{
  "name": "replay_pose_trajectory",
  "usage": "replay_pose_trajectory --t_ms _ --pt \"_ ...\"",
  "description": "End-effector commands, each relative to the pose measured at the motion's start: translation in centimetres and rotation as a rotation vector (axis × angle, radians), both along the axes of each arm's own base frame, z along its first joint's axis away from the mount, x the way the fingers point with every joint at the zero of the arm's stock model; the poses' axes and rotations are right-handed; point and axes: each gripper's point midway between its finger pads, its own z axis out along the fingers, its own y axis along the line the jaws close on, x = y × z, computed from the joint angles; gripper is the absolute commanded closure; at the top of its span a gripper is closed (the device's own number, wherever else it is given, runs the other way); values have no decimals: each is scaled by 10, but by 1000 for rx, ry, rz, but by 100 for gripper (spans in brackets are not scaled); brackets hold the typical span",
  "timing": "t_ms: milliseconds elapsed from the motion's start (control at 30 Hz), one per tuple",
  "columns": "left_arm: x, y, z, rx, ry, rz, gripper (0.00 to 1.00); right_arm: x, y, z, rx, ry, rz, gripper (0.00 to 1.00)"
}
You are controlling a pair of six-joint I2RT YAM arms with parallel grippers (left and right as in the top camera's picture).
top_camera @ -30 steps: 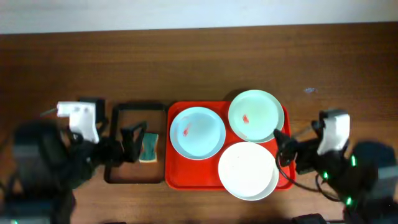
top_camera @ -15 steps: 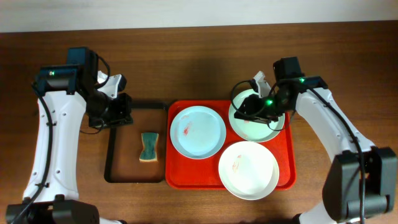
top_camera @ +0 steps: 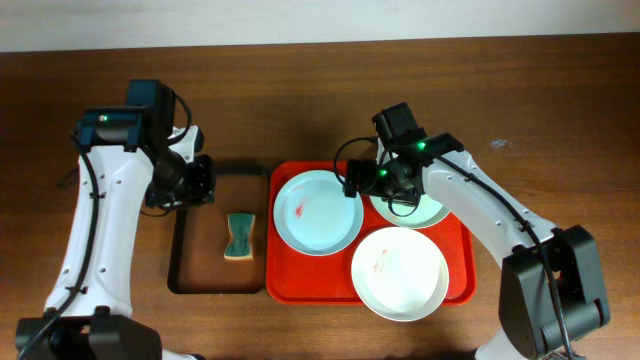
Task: Clean dirty plates on tray and stack at the side
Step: 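Move the left gripper to the sponge and the right gripper to the back plate, then grasp the green-and-yellow sponge with the left gripper and lift it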
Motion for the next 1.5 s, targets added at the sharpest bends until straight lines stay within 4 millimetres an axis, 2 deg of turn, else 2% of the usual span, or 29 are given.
replay_pose_trajectory --t_ms 0,33,133,233,300,500,533,600,733,900,933,967,1000,1067,1133,1167,1267,1300,1467 --pt "-4 2 -17 11 38 12 79 -6 -1 -12 -22 18 -6 60" --pt "-4 2 -20 11 40 12 78 -9 1 -15 -26 26 3 63" --pt "-5 2 -29 11 48 12 77 -14 14 -18 -38 14 41 64" --pt "-5 2 -29 11 49 12 76 -13 10 -24 -107 -7 45 62" --pt "-5 2 -29 11 50 12 75 -16 9 -38 -123 32 33 63" --pt "-5 2 -29 11 50 12 73 -22 6 -64 -153 99 32 73" --pt "-5 2 -29 11 50 12 72 -23 6 -64 -153 101 32 80" --pt "-5 2 -29 11 50 12 72 -23 6 -64 -153 101 32 85" --pt "-5 2 -29 11 50 12 71 -25 5 -65 -158 111 34 87" --pt "-5 2 -29 11 50 12 70 -29 7 -65 -145 128 40 95" --pt "-5 2 -29 11 50 12 70 -29 8 -65 -142 130 40 95" --pt "-5 2 -29 11 50 12 70 -29 8 -65 -143 130 40 84" --pt "-5 2 -29 11 50 12 70 -29 8 -65 -142 127 41 80" --pt "-5 2 -29 11 50 12 70 -26 9 -64 -140 113 40 80" --pt "-5 2 -29 11 50 12 69 -27 8 -66 -142 117 40 76" --pt "-5 2 -29 11 50 12 69 -28 9 -68 -142 117 42 76" --pt "-5 2 -29 13 50 12 69 -30 8 -69 -146 126 44 94" --pt "-5 4 -30 24 49 12 69 -30 8 -69 -146 126 44 96" --pt "-5 5 -34 29 57 12 68 -30 8 -69 -146 125 43 92"
